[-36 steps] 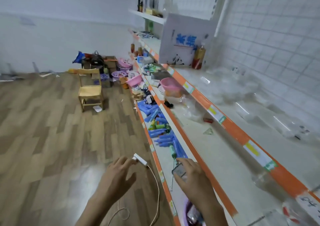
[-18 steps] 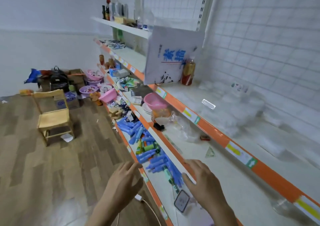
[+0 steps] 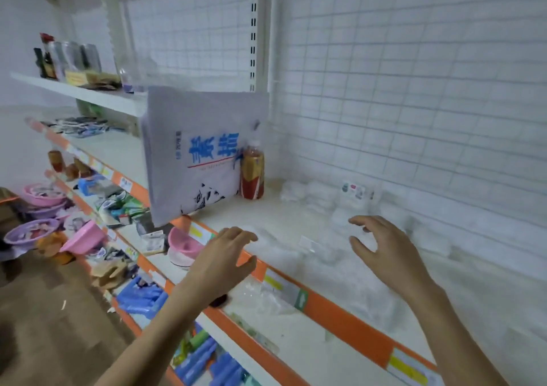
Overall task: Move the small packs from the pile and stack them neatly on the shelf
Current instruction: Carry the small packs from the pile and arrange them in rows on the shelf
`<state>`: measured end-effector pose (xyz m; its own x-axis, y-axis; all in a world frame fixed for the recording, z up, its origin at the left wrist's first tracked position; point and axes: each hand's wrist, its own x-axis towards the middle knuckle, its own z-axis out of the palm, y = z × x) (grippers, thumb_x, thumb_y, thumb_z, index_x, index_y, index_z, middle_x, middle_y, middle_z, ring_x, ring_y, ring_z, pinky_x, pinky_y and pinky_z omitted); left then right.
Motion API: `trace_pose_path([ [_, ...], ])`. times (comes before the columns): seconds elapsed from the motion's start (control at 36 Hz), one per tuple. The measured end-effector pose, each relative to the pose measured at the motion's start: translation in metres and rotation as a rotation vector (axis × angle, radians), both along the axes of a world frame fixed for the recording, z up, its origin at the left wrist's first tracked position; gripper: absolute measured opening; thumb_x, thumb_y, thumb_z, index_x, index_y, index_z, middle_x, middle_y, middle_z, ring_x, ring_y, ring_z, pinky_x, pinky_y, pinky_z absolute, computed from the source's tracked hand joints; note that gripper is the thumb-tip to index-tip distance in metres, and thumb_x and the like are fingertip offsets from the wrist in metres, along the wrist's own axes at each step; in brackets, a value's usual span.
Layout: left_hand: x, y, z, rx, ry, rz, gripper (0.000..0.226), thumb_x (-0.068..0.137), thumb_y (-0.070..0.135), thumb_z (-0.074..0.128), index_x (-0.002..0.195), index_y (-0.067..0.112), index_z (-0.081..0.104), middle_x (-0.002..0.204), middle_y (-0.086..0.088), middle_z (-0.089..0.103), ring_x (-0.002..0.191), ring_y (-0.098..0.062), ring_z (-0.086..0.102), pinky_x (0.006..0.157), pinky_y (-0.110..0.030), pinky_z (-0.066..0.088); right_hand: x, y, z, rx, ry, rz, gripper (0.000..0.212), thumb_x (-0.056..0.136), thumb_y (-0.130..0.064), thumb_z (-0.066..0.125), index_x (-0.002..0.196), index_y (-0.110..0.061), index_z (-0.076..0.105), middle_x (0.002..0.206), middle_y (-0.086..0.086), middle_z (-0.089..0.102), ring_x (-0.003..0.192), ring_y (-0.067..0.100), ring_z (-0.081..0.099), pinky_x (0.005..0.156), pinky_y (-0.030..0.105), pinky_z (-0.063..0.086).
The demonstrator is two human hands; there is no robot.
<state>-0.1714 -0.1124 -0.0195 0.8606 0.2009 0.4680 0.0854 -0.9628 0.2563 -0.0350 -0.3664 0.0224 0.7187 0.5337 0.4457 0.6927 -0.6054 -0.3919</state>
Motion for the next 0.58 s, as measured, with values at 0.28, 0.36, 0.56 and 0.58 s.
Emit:
trace_pose_path([
  [0.28,0.159,0.068,0.028,0.033,0.149,-0.130,0.042,0.090,0.035,0.054,0.128,0.019,0.048,0.127,0.002,0.052,0.115,-0.014,0.049,0.093,-0.025,0.043,0.114,0.082,0.004,-0.049,0.168,0.028,0.039,0.090,-0.023,0.058,0.127,-0.014,0.052,0.126,0.004,0.055,0.117,0.017,0.050,0.099,0.031,0.040],
  [0.36,0.202,0.084,0.026,-0.036,0.217,-0.174,0.046,0.090,0.034,0.055,0.132,0.019,0.044,0.135,0.001,0.047,0.119,-0.017,0.047,0.098,-0.029,0.041,0.136,0.111,0.004,-0.139,0.232,0.017,0.047,0.093,-0.023,0.053,0.137,-0.011,0.040,0.140,0.007,0.043,0.128,0.019,0.041,0.107,0.030,0.032],
  [0.56,0.284,0.108,0.009,-0.142,0.307,-0.277,0.067,0.085,0.035,0.061,0.141,0.016,0.028,0.142,-0.005,0.030,0.128,-0.021,0.035,0.103,-0.033,0.036,0.166,0.168,-0.011,-0.367,0.168,-0.109,0.061,0.095,-0.023,0.047,0.142,0.001,0.017,0.150,0.015,0.016,0.140,0.028,0.011,0.110,0.031,0.015],
  [0.58,0.293,0.109,0.007,-0.143,0.304,-0.300,0.069,0.085,0.035,0.062,0.141,0.016,0.027,0.143,-0.005,0.028,0.129,-0.021,0.033,0.104,-0.034,0.036,0.169,0.173,-0.014,-0.378,0.163,-0.153,0.064,0.095,-0.022,0.046,0.143,0.003,0.013,0.151,0.017,0.014,0.140,0.030,0.010,0.111,0.031,0.014],
])
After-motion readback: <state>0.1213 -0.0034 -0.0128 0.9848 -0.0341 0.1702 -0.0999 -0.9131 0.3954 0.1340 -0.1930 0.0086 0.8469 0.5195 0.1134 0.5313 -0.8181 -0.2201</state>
